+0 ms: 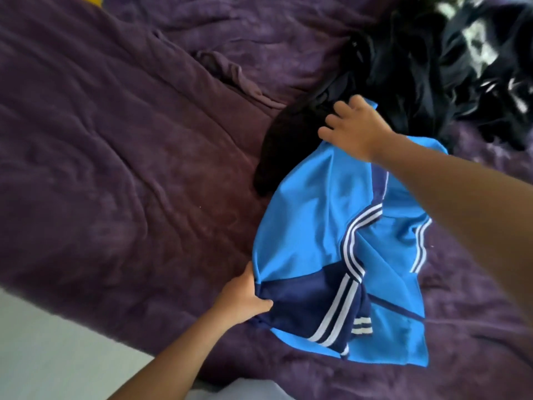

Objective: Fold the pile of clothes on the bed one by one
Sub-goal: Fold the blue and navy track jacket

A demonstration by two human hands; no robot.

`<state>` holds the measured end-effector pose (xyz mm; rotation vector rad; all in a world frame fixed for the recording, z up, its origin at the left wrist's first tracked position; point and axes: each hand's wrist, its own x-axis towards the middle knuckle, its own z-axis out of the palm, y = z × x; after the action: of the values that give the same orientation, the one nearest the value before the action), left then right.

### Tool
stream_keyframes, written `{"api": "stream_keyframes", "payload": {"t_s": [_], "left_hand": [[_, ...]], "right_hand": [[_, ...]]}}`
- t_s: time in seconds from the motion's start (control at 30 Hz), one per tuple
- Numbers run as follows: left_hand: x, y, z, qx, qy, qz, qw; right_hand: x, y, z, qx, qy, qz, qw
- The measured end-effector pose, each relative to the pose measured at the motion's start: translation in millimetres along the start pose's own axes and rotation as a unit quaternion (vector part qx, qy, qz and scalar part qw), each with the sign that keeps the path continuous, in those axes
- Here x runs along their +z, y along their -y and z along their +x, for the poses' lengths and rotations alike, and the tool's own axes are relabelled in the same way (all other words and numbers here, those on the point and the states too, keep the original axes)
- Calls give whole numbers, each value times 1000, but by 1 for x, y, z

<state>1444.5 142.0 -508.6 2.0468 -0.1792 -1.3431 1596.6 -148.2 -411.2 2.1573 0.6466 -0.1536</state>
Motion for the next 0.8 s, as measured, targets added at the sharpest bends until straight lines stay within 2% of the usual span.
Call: {"api": "stream_keyframes", "payload": {"t_s": [0.07,0.13,0.2,0.27,0.33,0.4,0.47,0.53,0.57,0.6,0.63,0.67,0.73,0.8], "left_hand": [[7,-20,-13,26,-55,100,993],[16,-42,-31,88,-89,152,980],[35,-66,-50,178,-98,172,964],[68,-93,-62,269,-104,183,940],[115,-122,-68,321,-90,195,922],[165,-149,-69,329,-8,199,923],[205,-165,-64,303,118,184,928],[229,-161,-58,302,190,209,910],[235,-153,-53,332,170,246,895],[237,-140,-47,373,106,293,874],[235,-127,-41,396,27,346,850],[229,-115,-36,380,-21,388,840],[215,-88,-25,288,10,460,840],[202,-71,-15,225,84,503,831]], "right_hand": [[6,-15,-46,43,-19,7,999],[10,-24,-95,92,-43,48,994],[18,-26,-147,150,5,156,976],[27,-24,-194,273,96,248,925],[39,-17,-234,373,166,321,855],[47,-3,-271,421,208,388,793],[50,21,-302,436,234,423,759],[49,55,-326,459,243,469,714],[46,76,-334,462,236,489,701],[41,101,-340,454,225,502,701],[37,129,-345,436,217,510,710],[31,159,-348,408,220,515,721],[20,216,-349,344,263,532,728],[14,258,-348,329,308,560,695]]}}
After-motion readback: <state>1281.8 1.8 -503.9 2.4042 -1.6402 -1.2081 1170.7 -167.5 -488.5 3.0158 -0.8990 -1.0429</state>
